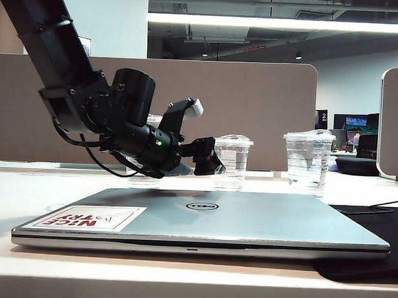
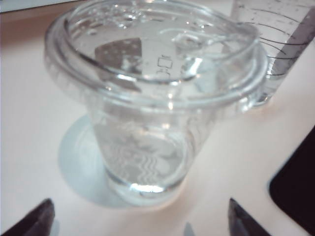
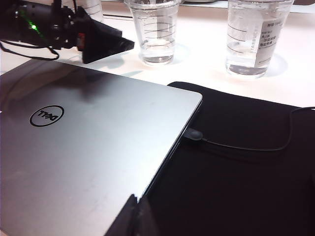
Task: Pick up the coffee cup on the middle and place it on the left side of the laptop.
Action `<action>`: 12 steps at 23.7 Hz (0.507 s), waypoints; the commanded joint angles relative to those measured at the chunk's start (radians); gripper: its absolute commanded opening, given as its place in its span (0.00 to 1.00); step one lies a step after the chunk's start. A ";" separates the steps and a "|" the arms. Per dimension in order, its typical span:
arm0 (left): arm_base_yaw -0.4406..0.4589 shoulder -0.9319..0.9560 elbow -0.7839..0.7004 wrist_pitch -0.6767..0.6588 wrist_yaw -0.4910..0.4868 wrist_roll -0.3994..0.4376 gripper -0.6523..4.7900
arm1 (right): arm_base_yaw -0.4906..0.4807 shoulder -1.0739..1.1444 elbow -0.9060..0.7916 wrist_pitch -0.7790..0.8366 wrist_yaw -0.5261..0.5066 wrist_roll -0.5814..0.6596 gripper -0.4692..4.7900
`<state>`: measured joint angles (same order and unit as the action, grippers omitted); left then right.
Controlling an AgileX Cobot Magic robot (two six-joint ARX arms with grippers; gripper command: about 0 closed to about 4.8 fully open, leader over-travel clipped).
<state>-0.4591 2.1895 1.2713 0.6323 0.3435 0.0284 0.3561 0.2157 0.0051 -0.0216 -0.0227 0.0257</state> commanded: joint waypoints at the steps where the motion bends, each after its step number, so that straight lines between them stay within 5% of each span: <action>1: -0.001 0.055 0.074 0.011 0.001 -0.008 1.00 | 0.000 0.000 -0.004 0.018 0.002 0.000 0.08; 12: -0.005 0.161 0.185 0.010 0.001 -0.047 1.00 | 0.000 0.000 -0.004 0.018 0.002 0.000 0.08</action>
<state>-0.4622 2.3520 1.4536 0.6323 0.3439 -0.0185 0.3561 0.2161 0.0051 -0.0208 -0.0227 0.0254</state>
